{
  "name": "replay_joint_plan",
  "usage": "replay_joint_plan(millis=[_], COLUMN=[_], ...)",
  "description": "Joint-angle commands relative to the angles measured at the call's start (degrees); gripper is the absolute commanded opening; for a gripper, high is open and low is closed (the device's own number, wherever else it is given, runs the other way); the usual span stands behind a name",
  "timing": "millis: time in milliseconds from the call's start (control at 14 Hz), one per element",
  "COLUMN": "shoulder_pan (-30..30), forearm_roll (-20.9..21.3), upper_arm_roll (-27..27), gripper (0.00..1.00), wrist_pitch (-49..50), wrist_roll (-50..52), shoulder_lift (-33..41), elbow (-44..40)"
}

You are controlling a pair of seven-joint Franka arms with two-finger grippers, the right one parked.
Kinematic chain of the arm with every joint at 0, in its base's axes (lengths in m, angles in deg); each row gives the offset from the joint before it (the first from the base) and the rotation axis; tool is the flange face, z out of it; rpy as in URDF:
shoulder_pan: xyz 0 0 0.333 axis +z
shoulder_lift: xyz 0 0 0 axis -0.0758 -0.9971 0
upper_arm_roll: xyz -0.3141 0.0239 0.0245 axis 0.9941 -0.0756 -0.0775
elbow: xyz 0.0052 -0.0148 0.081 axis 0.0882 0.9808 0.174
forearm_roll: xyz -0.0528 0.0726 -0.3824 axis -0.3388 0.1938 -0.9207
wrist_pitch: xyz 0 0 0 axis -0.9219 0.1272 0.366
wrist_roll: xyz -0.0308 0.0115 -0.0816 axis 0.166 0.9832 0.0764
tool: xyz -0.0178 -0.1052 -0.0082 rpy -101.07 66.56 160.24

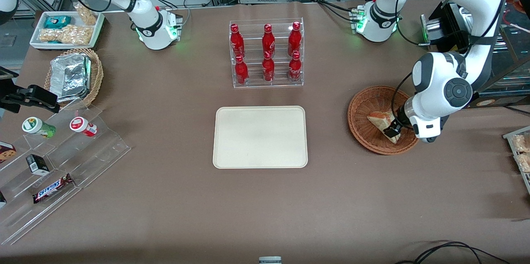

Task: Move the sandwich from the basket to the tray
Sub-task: 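Close the left gripper on the sandwich and lift it from the basket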

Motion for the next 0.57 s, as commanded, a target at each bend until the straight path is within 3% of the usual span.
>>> replay_joint_plan(millis=[0, 500], shoulder_pan=[-0.5, -1.4], forearm_roll=[-0.5, -0.3], upper_arm_roll=[0.0, 0.0], gripper=[1.00, 1.00], wrist_pitch=[-1.1, -1.3], wrist_roll=[1.0, 1.0], shoulder_lift=[-1.2, -4.3], elbow=[0.6, 0.7])
